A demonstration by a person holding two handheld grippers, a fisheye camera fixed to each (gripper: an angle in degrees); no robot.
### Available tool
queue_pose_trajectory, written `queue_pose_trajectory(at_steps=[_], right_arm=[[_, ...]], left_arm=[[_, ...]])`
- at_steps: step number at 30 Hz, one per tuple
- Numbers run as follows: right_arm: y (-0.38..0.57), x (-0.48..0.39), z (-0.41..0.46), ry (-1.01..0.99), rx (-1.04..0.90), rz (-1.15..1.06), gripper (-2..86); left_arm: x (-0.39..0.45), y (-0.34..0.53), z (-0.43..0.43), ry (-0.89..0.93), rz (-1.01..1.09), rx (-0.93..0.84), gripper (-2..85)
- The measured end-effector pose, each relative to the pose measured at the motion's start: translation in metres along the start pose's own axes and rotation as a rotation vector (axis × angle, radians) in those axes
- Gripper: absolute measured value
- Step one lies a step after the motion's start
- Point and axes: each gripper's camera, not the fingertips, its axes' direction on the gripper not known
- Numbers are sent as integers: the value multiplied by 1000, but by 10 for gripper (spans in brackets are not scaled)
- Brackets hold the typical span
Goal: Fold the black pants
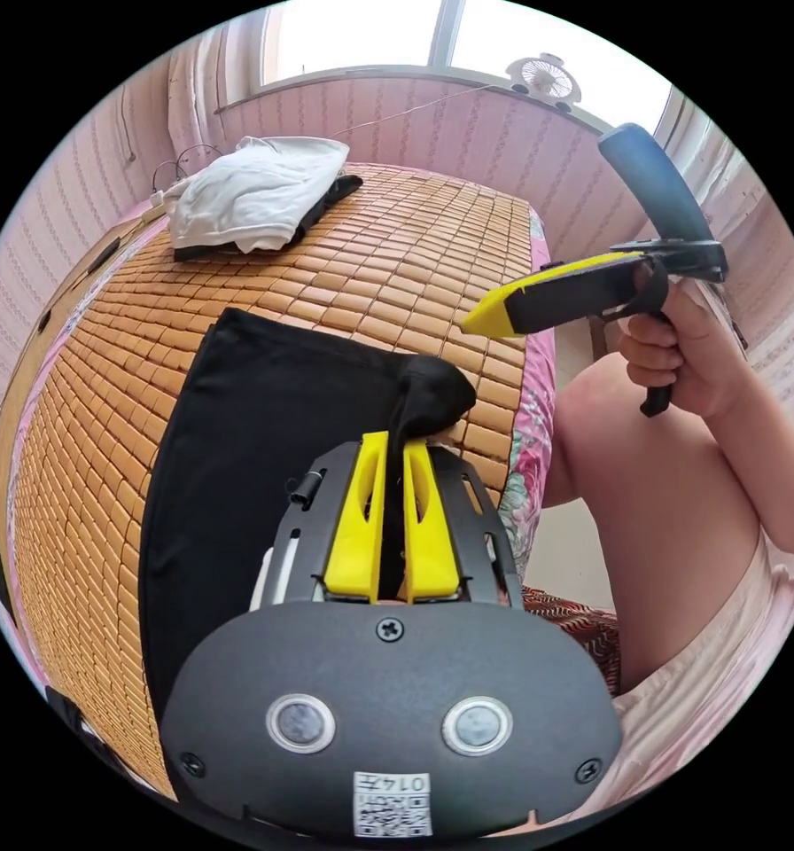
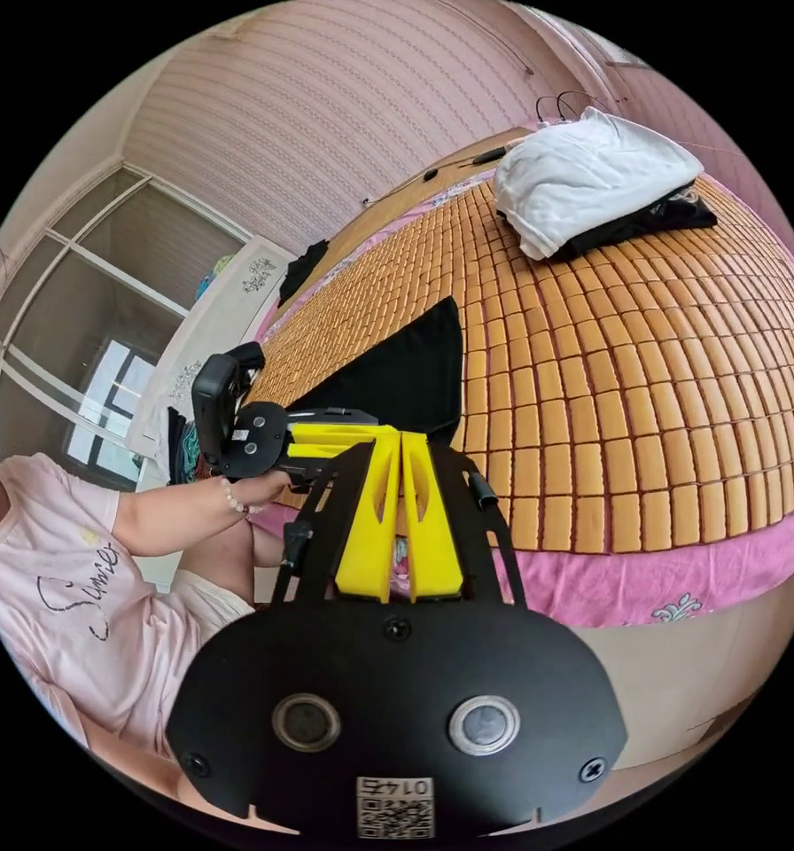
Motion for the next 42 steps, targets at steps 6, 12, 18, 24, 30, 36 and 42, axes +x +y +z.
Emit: queue_pose_trajectory(at_steps=[6,12,18,24,30,36,42], right_arm=[[10,60,-30,8,75,162,21],[-9,115,-22,-243,47,283,165],[-29,142,4,-337,-24,330,86],[-42,139,14,-241,-57,258,18],[-49,149,-8,-374,-3,230,7],[-36,157,-87,-410,175,217,6],[-35,110,-193,-334,429,119,6]], left_arm=[[-4,10,-19,60,-61,69,12],[9,39,-56,112,-52,153,9],[19,75,-80,168,-79,183,9],[21,106,-98,181,-72,184,9],[16,121,-117,216,-64,219,4],[37,102,-147,308,57,366,4],[27,103,-218,415,34,652,3]])
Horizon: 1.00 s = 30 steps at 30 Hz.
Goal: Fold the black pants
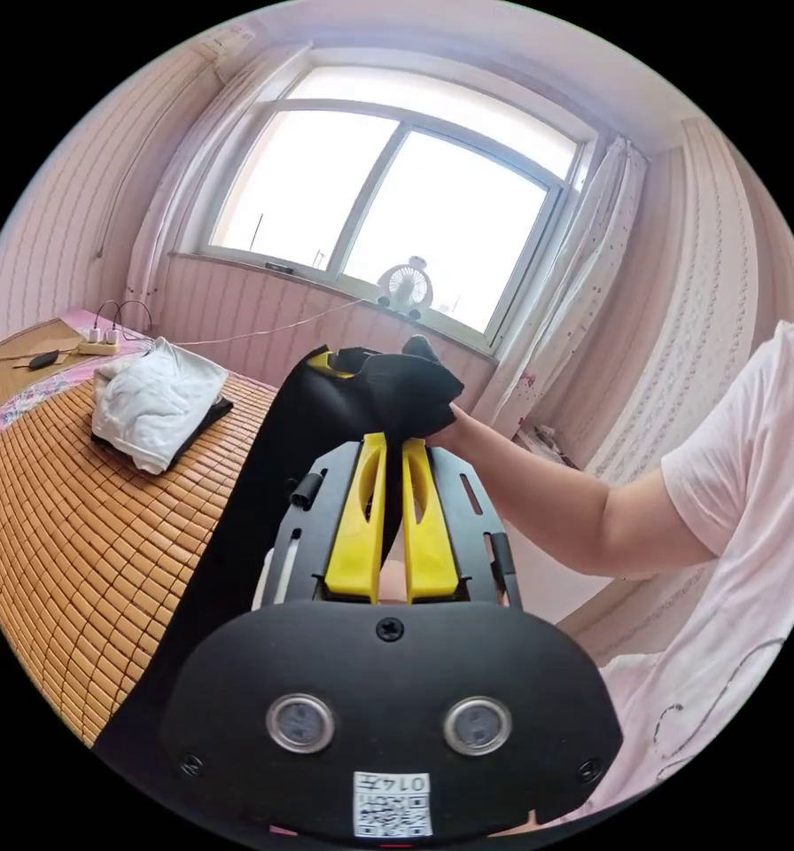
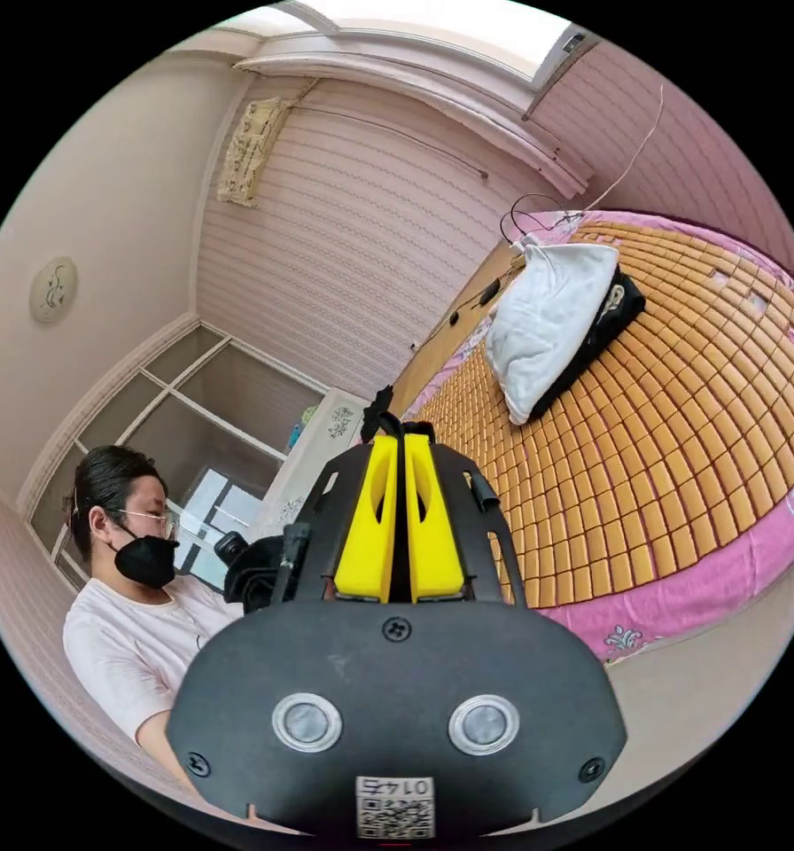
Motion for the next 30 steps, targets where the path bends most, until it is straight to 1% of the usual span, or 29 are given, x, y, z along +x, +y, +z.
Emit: queue_pose_trajectory(at_steps=[2,3,5,6,8,9,10,11,12,13,14,15,16,17,18,19,21,25,26,30], right_arm=[[-10,-35,6,-4,-7,-80,6],[-16,-58,21,-20,-32,-131,7],[-22,-91,57,-55,-102,-205,8],[-23,-112,89,-90,-163,-245,8],[-19,-142,147,-156,-275,-290,9],[-12,-161,191,-208,-358,-312,11],[0,-182,238,-255,-438,-332,13],[7,-192,263,-273,-481,-342,14],[25,-213,311,-282,-545,-354,18],[47,-230,359,-279,-597,-354,23],[59,-237,383,-267,-626,-341,27],[83,-248,429,-220,-700,-347,35],[108,-254,467,-134,-755,-373,45],[119,-254,483,-85,-781,-371,50],[139,-253,508,-37,-835,-369,61],[155,-250,522,-24,-881,-358,65],[169,-246,530,7,-905,-354,66],[178,-241,525,101,-924,-349,62],[179,-242,522,120,-923,-355,61],[188,-243,514,324,-938,-421,57]], left_arm=[[-2,1,-48,-6,-40,110,4],[-4,4,-61,-8,-54,131,4],[-7,24,-119,-45,-100,199,6],[-7,31,-134,-69,-113,213,6],[-7,66,-201,-188,-184,243,11],[-6,77,-219,-220,-212,249,13],[-6,100,-255,-283,-280,259,18],[-6,124,-293,-362,-356,263,26],[-6,137,-312,-409,-396,262,30],[-7,162,-349,-511,-498,246,43],[-9,188,-384,-616,-597,211,54],[-10,201,-401,-665,-656,194,58],[-10,226,-430,-747,-764,177,63],[-8,248,-454,-824,-834,169,64],[-7,257,-464,-858,-859,164,64],[-5,272,-480,-922,-900,150,64],[-8,288,-494,-953,-949,128,65],[-30,299,-502,-910,-958,114,65],[-41,297,-499,-891,-942,90,65],[-79,283,-485,-871,-889,-34,74]])
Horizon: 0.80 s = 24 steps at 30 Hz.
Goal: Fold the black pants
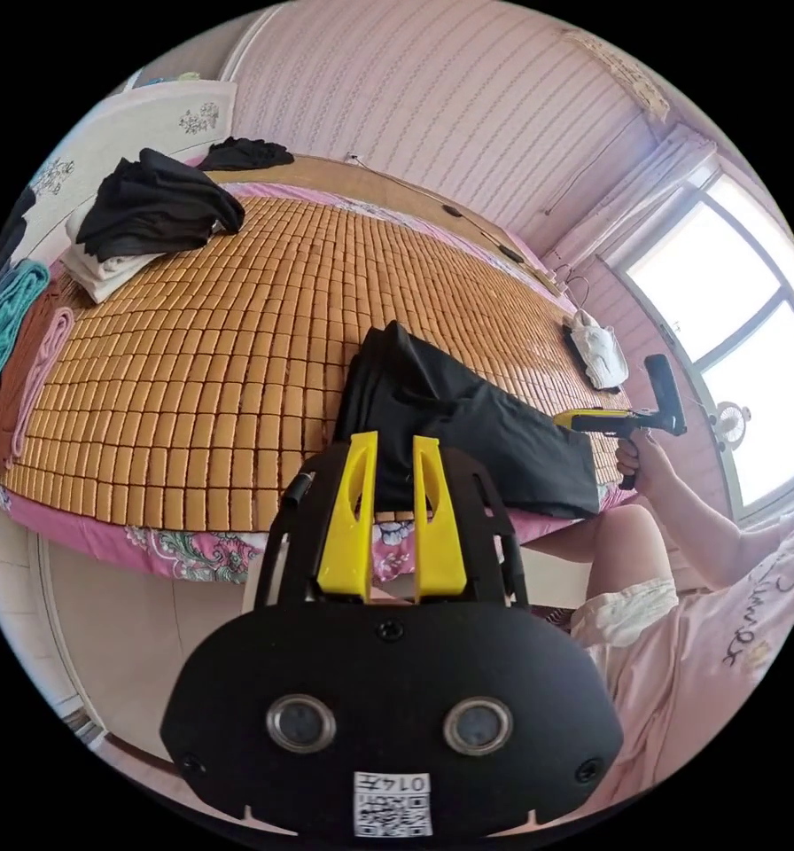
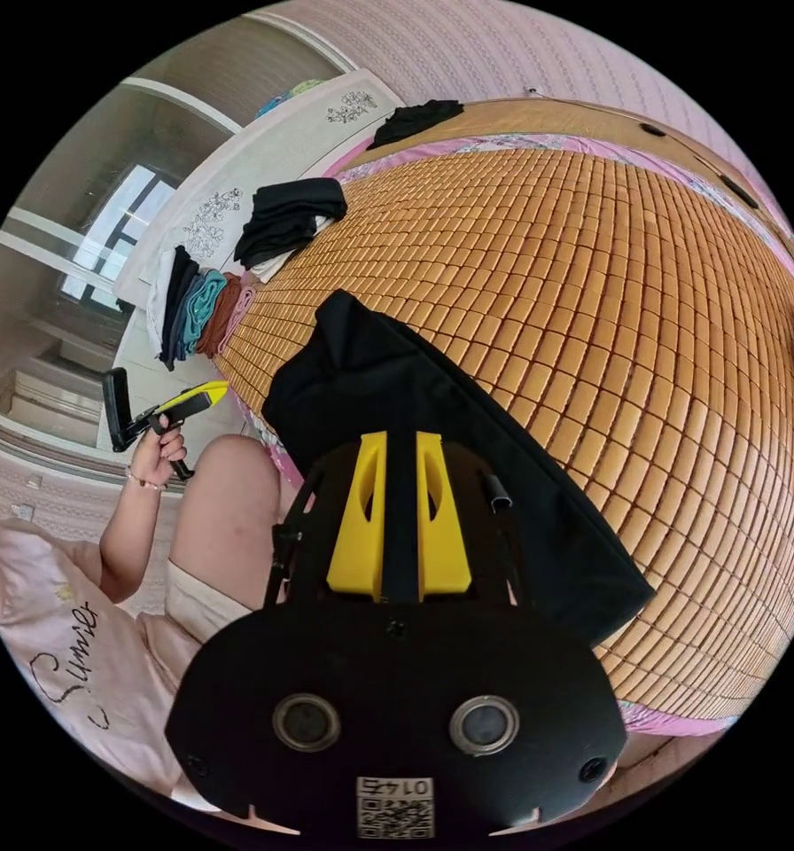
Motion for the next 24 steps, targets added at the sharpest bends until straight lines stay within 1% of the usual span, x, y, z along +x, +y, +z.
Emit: queue_pose_trajectory(at_steps=[3,6,7,8,10,13,15,16,19,20,22,24], right_arm=[[-1,-6,11,88,-83,35,55],[-3,-16,19,142,-112,52,53],[-3,-18,21,161,-116,67,51],[-4,-19,22,167,-115,77,51],[-6,-22,24,177,-114,105,41],[-11,-28,29,189,-115,110,17],[-15,-32,31,193,-111,111,10],[-18,-34,31,183,-105,108,8],[-25,-38,28,152,-97,131,5],[-26,-40,27,155,-97,129,5],[-31,-54,23,211,-84,94,3],[-34,-65,24,250,-91,51,0]], left_arm=[[6,-27,26,-83,75,-42,82],[8,-47,66,-171,133,-204,73],[9,-49,80,-224,168,-293,62],[12,-49,81,-251,189,-307,30],[16,-47,70,-256,201,-260,4],[7,-41,59,-260,146,-210,-6],[0,-40,62,-321,89,-234,-7],[-2,-41,62,-309,68,-238,-7],[4,-43,56,-317,98,-209,1],[10,-46,56,-280,128,-203,15],[19,-51,59,-219,152,-190,42],[25,-60,67,-219,161,-172,52]])
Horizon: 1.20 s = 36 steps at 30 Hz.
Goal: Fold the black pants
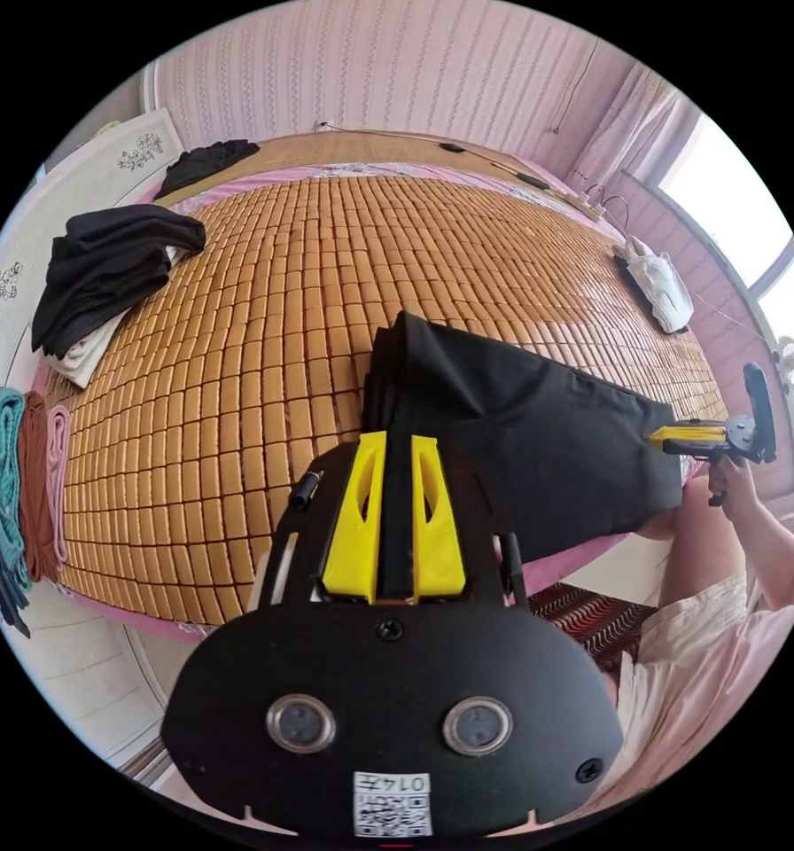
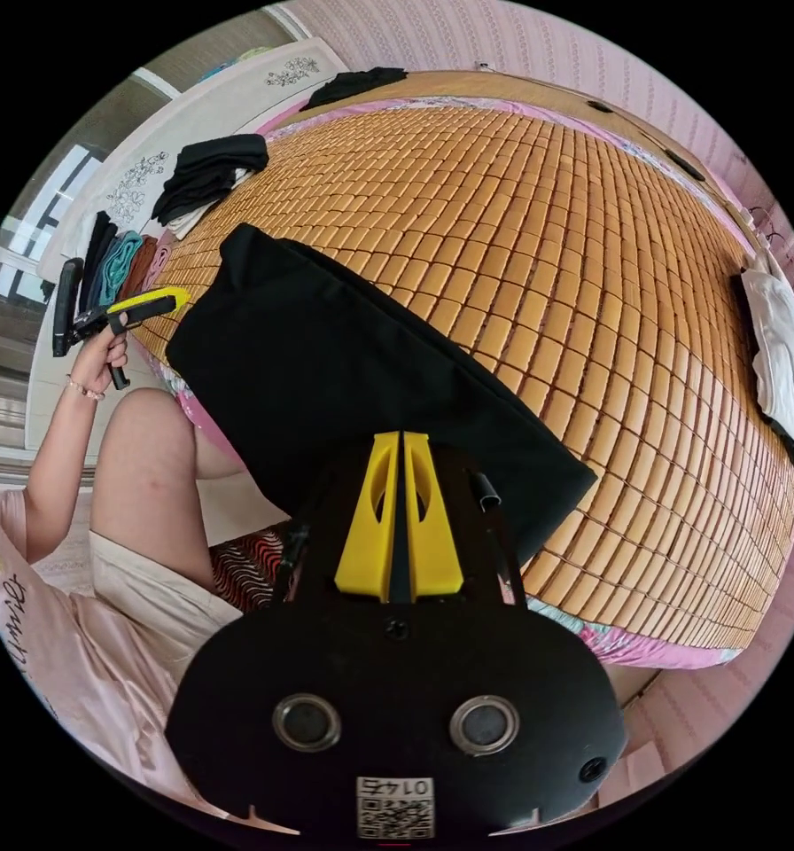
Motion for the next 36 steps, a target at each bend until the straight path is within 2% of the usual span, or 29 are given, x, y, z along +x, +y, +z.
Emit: queue_pose_trajectory(at_steps=[3,5,6,8,11,13,15,18,21,22,24,26,28,30,33,36], right_arm=[[-5,-13,8,59,-58,-48,-3],[-7,-16,7,66,-42,-51,-3],[-8,-16,7,59,-41,-51,-4],[-10,-17,6,42,-38,-61,-4],[-14,-22,4,65,-49,-107,-4],[-21,-26,-1,97,-99,-134,-5],[-29,-32,-12,102,-61,-161,-5],[-62,-49,-19,38,-25,-234,-4],[-97,-61,3,122,-90,-297,-4],[-105,-59,19,165,-171,-317,-5],[-115,-50,19,96,-199,-305,-5],[-123,-46,16,67,-280,-312,-5],[-125,-50,4,136,-211,-348,-5],[-124,-45,19,207,-273,-358,-5],[-113,-25,16,131,-268,-324,-5],[-72,11,-21,1,-103,-237,-4]], left_arm=[[5,-19,16,-20,6,30,49],[6,-30,41,-73,27,-75,46],[7,-30,43,-68,47,-66,42],[-1,-32,41,-35,-29,-61,3],[3,-23,19,-180,-87,74,-7],[13,-17,6,-98,-55,122,-9],[43,-9,-4,-2,68,161,-9],[121,7,6,164,299,107,-10],[191,27,27,334,426,34,-10],[209,34,38,329,457,9,-10],[227,42,63,234,481,-78,-10],[234,48,70,233,464,-86,-10],[243,50,66,210,493,-86,-9],[250,55,69,144,508,-63,-9],[255,58,77,188,467,-75,-5],[271,63,61,289,530,35,16]])
